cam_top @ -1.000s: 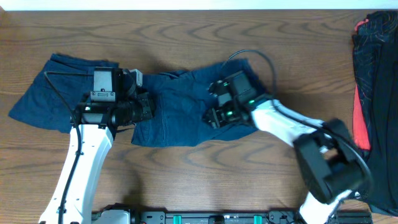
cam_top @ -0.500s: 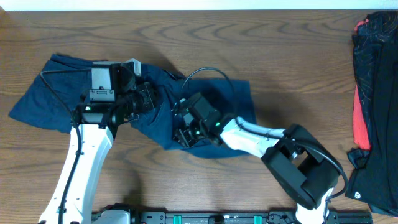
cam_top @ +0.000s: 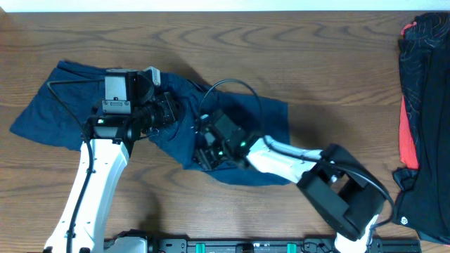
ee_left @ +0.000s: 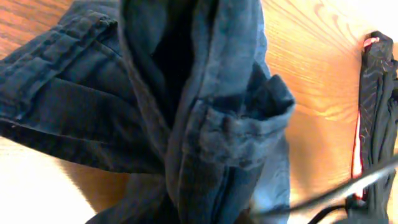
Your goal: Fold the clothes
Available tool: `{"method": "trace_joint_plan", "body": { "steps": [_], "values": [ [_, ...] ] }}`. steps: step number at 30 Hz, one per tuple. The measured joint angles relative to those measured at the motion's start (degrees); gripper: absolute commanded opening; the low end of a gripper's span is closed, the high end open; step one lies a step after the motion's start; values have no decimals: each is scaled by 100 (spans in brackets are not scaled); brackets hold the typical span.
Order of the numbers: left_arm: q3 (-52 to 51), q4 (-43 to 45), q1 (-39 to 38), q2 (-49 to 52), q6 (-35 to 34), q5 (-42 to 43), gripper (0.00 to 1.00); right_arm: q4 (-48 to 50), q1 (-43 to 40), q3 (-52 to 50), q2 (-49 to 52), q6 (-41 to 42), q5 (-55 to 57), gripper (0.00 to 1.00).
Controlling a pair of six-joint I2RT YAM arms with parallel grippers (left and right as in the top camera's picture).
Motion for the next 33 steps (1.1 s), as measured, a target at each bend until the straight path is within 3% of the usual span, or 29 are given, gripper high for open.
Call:
{"method": "trace_joint_plan", "body": {
  "steps": [14, 21, 30, 33],
  "values": [
    [0, 13, -4, 0, 20, 66, 6, -3012, -2118, -140, -1674, -76, 1193, 53],
    [0, 48, -4, 0, 17, 63, 6, -3023, -2649, -190, -1259, -474, 1624, 50],
    [0, 337, -70, 0, -417, 63, 6, -2702, -2664, -184, -643, -610, 1871, 47],
    [0, 413, -214, 0, -586, 63, 6, -2697, -2625, -129, -577, -621, 1908, 41]
  ]
}}
